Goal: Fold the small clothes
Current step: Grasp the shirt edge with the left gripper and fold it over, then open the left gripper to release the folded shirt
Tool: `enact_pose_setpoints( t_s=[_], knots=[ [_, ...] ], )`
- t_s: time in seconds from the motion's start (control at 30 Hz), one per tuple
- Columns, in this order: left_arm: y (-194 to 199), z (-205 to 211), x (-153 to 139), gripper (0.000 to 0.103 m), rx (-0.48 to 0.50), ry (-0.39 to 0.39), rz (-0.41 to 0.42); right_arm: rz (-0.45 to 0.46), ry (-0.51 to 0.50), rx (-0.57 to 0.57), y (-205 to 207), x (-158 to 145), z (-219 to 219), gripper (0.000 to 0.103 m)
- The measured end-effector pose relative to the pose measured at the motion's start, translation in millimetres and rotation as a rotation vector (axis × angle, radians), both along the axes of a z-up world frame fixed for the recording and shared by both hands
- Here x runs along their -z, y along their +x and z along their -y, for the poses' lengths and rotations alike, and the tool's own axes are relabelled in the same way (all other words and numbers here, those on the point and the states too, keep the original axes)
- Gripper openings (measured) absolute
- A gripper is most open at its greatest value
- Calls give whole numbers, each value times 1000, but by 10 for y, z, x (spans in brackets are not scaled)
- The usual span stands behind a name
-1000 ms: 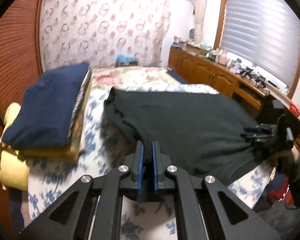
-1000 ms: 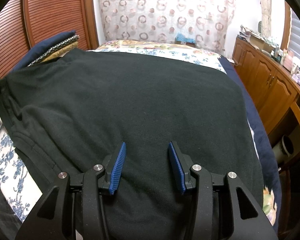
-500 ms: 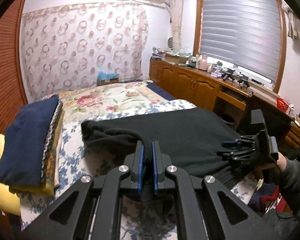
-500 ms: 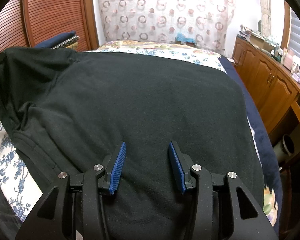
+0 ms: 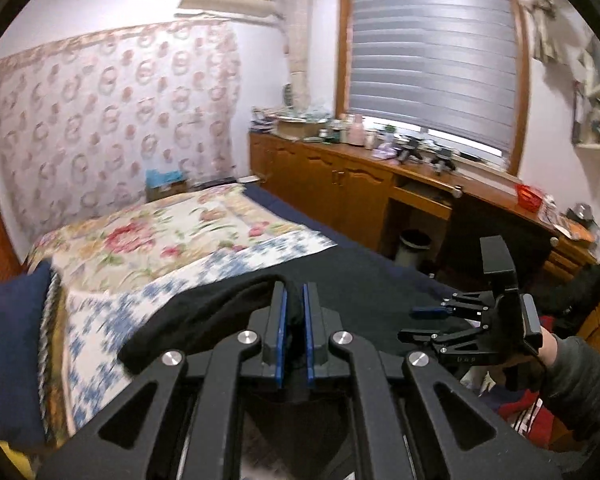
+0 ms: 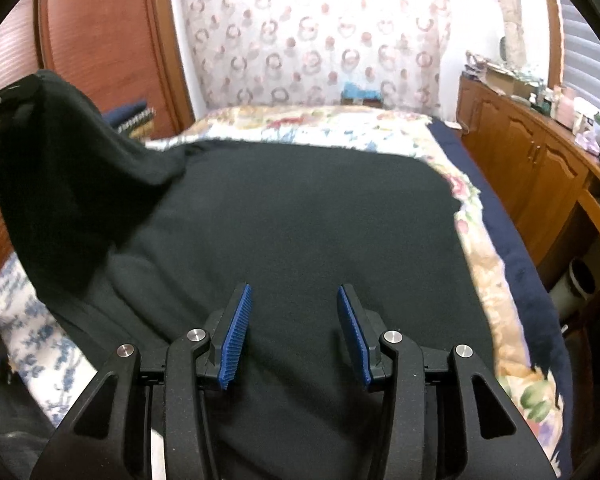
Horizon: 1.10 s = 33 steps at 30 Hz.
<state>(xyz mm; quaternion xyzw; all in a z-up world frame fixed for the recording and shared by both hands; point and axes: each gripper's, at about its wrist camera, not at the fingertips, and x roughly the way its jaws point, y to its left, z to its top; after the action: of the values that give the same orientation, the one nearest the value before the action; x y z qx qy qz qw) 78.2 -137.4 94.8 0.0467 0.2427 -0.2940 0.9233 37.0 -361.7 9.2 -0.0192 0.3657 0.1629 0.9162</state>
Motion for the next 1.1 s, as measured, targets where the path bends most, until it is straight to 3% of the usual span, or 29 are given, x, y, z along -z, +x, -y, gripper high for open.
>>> enact_pose_setpoints(
  t_s=[0.17, 0.3, 0.4, 0.7, 1.1],
  knots=[
    [29, 463, -140, 3, 50, 25, 20, 66, -16, 34, -190, -271, 156, 45],
    [45, 745, -119, 8, 88, 57, -17, 94, -16, 58, -292, -396, 249, 45],
    [-15, 779, -101, 29, 104, 48, -13, 99, -33, 72, -323, -429, 299, 45],
    [-47, 463, 78, 36, 25, 65, -22, 74, -19, 58, -212, -369, 252, 45],
    [-44, -199, 702, 37, -120, 81, -129, 44, -33, -102, -207, -256, -241, 46]
  ],
)
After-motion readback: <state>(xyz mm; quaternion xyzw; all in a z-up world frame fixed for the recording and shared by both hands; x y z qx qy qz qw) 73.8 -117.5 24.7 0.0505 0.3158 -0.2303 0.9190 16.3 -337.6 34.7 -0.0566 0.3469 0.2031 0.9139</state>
